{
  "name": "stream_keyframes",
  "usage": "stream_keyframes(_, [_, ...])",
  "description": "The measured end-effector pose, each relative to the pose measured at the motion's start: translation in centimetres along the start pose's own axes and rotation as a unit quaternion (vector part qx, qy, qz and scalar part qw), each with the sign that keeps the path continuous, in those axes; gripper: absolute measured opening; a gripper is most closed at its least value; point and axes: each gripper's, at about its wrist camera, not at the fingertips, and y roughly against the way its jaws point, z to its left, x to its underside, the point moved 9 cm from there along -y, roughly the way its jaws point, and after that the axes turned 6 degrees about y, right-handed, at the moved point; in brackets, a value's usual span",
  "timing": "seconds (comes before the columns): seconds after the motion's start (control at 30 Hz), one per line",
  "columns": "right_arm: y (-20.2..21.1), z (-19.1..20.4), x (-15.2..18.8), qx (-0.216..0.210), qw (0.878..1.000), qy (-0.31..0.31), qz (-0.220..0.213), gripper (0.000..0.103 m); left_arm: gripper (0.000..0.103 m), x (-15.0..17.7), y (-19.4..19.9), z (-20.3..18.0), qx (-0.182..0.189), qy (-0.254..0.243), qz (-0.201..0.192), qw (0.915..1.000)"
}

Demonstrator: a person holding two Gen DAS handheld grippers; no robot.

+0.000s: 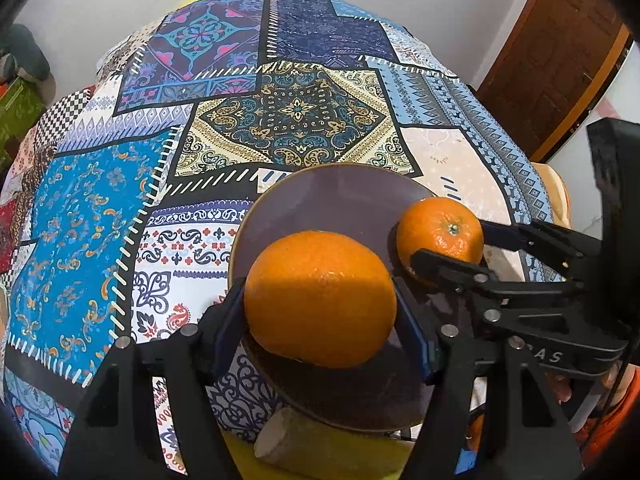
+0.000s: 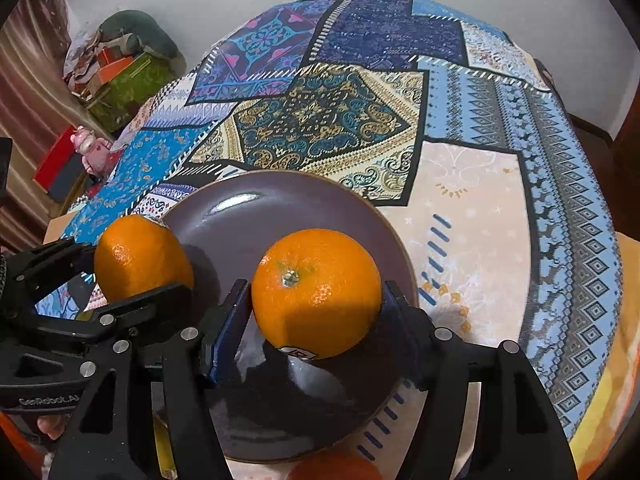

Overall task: Organize fruits
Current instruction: 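Carry both oranges onto the purple plate and open both grippers, then grasp the large red tomato with the right gripper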

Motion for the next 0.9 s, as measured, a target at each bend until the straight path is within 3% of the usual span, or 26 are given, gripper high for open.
stream_keyframes(0.27, [3.4, -0.1, -0.4, 0.010, 0.999, 0.007, -0.031, 0.063, 0.068, -0.6, 4.0, -1.6, 0.018, -0.008, -0.044, 0.9988])
stream_keyframes(0.43, [6.7, -0.1, -0.1, 0.021, 0.998, 0.010, -0.058, 0.063, 0.069, -0.1, 7.0, -2.3, 0.011, -0.020, -0.067, 0.9975])
stream_keyframes(0.7, [11.3, 0.2, 2.2, 0.044, 0.995, 0.015, -0.089, 0.065, 0.069, 2.7, 12.5, -3.5, 0.006, -0.027, -0.111, 0.9935])
stream_keyframes(0.9, [13.2, 0.4, 5.5, 0.057, 0.994, 0.012, -0.094, 0.066, 0.070, 5.8, 14.5, -4.5, 0.008, -0.022, -0.122, 0.9922])
